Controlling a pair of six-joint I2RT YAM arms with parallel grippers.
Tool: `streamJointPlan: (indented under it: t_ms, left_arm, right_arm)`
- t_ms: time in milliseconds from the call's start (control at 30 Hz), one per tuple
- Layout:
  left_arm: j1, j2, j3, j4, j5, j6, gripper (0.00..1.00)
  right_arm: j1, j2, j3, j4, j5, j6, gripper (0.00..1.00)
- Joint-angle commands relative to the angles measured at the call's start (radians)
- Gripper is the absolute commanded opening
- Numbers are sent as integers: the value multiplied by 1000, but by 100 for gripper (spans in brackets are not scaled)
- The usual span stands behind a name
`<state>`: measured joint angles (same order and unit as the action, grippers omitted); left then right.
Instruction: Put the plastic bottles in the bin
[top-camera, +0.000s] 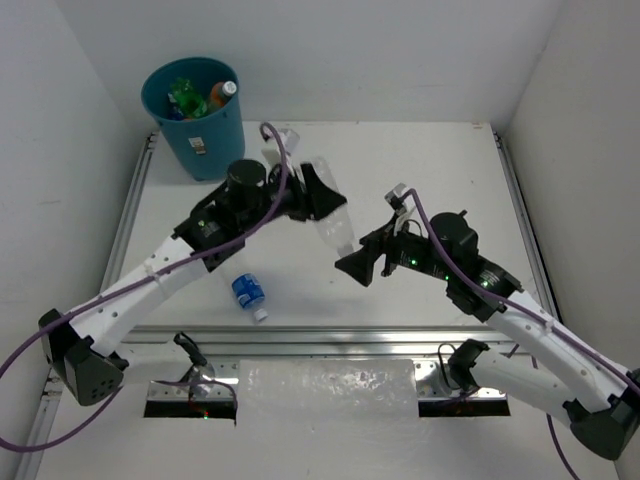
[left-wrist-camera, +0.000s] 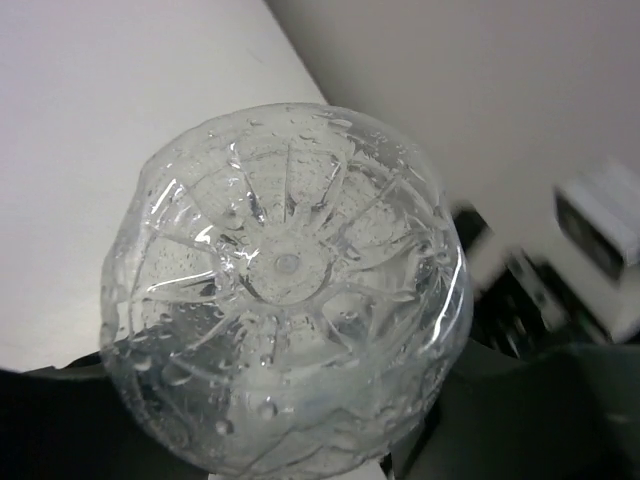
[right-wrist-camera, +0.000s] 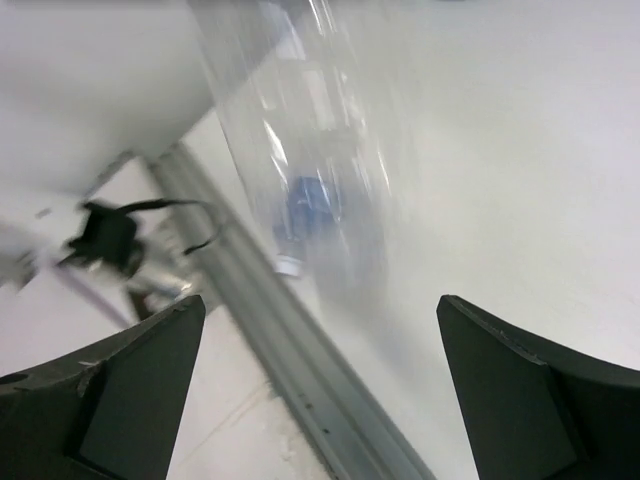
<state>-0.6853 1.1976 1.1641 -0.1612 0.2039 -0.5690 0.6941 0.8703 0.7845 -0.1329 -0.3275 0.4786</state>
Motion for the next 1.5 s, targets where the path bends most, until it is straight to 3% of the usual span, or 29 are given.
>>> streamJointPlan:
  t_ms: [0, 33, 133, 200, 300, 400, 433, 500, 533, 600, 633, 767, 800, 833, 967, 1167, 1267, 1300, 1367, 1400, 1467]
  left_arm:
    - [105, 17, 231, -191, -438, 78, 0]
    - [194, 57, 280, -228, -581, 95, 0]
    - [382, 175, 466, -355, -795, 106, 0]
    - [520, 249, 619, -370, -767, 113, 0]
    - [630, 403, 797, -295, -758, 149, 3]
    - [716, 653, 1116, -313, -797, 214, 8]
    - [734, 780, 1287, -328, -785, 247, 10]
    - [779, 876, 1381, -315, -765, 273, 14]
    - [790, 872, 1325, -235, -715, 279, 24]
    - [806, 849, 1232, -158, -702, 285, 32]
    - [807, 841, 1186, -114, -686, 308, 43]
    - [807, 904, 1243, -146, -673, 314, 64]
    - [807, 910, 1237, -137, -655, 319, 93]
    - [807, 912, 1240, -141, -658, 317, 98]
    - [805, 860, 1263, -181, -666, 307, 100]
    - [802, 613, 1203, -332, -701, 273, 100]
    - [802, 310, 977, -411, -638, 158, 100]
    - [802, 234, 794, -397, -559, 132, 99]
    - [800, 14, 596, -348, -461, 85, 100]
    - [799, -56, 428, -315, -380, 77, 100]
    - [797, -221, 247, -311, -318, 96, 100]
  right_arm:
    - [-1, -56, 7, -149, 325, 26, 99]
    - [-1, -66, 6, -171, 394, 37, 99]
    - [-1, -117, -13, -212, 392, 29, 99]
    - [-2, -157, -33, -231, 390, 31, 99]
    - [-2, -200, -76, -228, 392, 49, 99]
    - [-1, -211, -102, -235, 371, 58, 99]
    - [-1, -211, -106, -238, 364, 60, 99]
    - [-1, -214, -113, -251, 351, 57, 99]
    - [-1, -217, -114, -258, 349, 55, 99]
    - [-1, -221, -119, -264, 357, 48, 99]
    - [-1, -229, -120, -266, 363, 45, 99]
    - [-1, -243, -148, -223, 369, 51, 99]
    - [-1, -238, -152, -215, 355, 55, 99]
    - [-2, -228, -156, -203, 351, 58, 99]
    - [-2, -185, -165, -180, 331, 68, 99]
    - [-1, -35, -188, -22, 224, 100, 99]
    - [34, 189, -116, 94, 148, 143, 99]
    - [94, 317, -26, 102, 168, 131, 99]
    - [152, 447, 82, 87, 237, 98, 99]
    - [172, 573, 138, 73, 249, 92, 99]
    - [215, 692, 306, 26, 283, 92, 99]
